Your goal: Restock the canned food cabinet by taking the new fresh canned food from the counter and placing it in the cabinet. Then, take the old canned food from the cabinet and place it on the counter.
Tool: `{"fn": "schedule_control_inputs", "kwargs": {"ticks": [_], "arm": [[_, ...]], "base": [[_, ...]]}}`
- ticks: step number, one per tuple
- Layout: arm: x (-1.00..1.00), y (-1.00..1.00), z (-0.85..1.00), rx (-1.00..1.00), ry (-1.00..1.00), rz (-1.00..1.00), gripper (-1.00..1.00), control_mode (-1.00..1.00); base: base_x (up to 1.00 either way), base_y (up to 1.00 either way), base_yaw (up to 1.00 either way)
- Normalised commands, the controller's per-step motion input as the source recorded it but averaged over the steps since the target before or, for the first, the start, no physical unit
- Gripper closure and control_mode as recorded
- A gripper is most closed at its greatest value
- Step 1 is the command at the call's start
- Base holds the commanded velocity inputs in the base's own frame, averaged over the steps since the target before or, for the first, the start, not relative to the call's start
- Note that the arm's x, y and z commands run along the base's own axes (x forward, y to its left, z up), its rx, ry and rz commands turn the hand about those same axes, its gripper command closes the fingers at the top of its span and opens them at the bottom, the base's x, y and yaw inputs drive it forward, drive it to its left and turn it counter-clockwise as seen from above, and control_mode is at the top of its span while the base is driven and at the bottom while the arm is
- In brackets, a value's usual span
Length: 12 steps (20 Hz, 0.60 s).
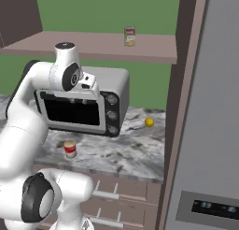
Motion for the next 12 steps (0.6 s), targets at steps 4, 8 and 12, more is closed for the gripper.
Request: {"fn": "schedule_control_inputs", "kwargs": {"ticks": [4, 8, 12], "arm": [[-0.13, 0.05, 0.0, 0.0, 0.0, 0.01, -1.0, -1.0], [-0.45, 0.31, -0.22, 0.0, 0.0, 0.07, -1.0, -1.0], [-0.42, 0.36, -0.71, 0.03, 0.11, 0.01, -1.0, -1.0]], "base": [[0.0, 0.0, 0.0], [0.0, 0.0, 0.0], [0.0, 0.0, 0.0]]}}
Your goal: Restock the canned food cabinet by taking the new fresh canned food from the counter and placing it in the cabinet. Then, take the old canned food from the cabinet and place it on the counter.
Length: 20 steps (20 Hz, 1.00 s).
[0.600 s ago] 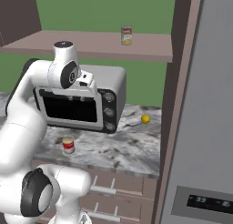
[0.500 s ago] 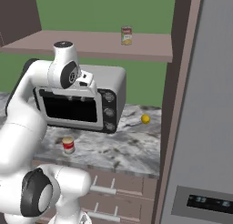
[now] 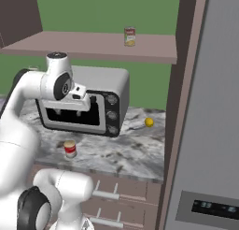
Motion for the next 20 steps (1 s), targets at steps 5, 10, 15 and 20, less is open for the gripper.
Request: {"fn": "schedule_control_inputs", "kwargs": {"ticks": [5, 10, 15, 20], "arm": [[-0.09, 0.52, -0.95, 0.0, 0.22, 0.0, -1.0, -1.0], [0.01, 0.4, -0.96, -0.01, 0.21, 0.0, -1.0, -1.0], [0.17, 0.06, -0.71, 0.0, 0.06, 0.0, -1.0, -1.0], [0.25, 0.01, -0.5, -0.02, 0.0, 0.0, -1.0, -1.0]], "base": [[0.0, 0.0, 0.0], [0.0, 0.0, 0.0], [0.0, 0.0, 0.0], [0.0, 0.0, 0.0]]}}
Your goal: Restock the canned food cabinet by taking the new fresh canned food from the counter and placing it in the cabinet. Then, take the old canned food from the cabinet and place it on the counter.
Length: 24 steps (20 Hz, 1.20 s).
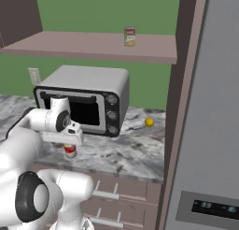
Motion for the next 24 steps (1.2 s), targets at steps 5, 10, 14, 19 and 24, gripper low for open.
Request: {"fn": "schedule_control_inputs", "kwargs": {"ticks": [5, 10, 14, 19, 24], "arm": [[0.14, 0.0, -0.35, -0.03, 0.0, 0.0, -1.0, -1.0], [0.09, 0.0, -0.23, 0.0, -0.07, 0.0, -1.0, -1.0], [0.1, 0.01, -0.17, 0.0, -0.13, 0.0, -1.0, -1.0], [0.15, 0.02, -0.18, 0.0, -0.13, 0.0, -1.0, -1.0], [0.17, 0.08, -0.11, 0.0, -0.06, 0.0, -1.0, -1.0]], "base": [[0.0, 0.0, 0.0], [0.0, 0.0, 0.0], [0.0, 0.0, 0.0], [0.0, 0.0, 0.0], [0.0, 0.0, 0.0]]}}
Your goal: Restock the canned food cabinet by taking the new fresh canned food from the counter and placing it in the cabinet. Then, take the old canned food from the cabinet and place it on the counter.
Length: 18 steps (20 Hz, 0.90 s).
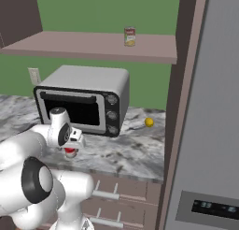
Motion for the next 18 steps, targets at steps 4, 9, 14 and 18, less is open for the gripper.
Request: {"fn": "schedule_control_inputs", "kwargs": {"ticks": [4, 9, 14, 18], "arm": [[0.12, 0.04, -0.04, 0.0, 0.0, 0.0, 1.0, -1.0], [0.0, 0.0, 0.0, 0.0, 0.0, 0.0, 1.0, -1.0], [-0.2, -0.11, 0.06, 0.0, -0.02, -0.01, 1.0, -1.0], [-0.51, -0.53, 0.46, 0.0, -0.17, -0.02, 1.0, -1.0]], "base": [[0.0, 0.0, 0.0], [0.0, 0.0, 0.0], [0.0, 0.0, 0.0], [0.0, 0.0, 0.0]]}}
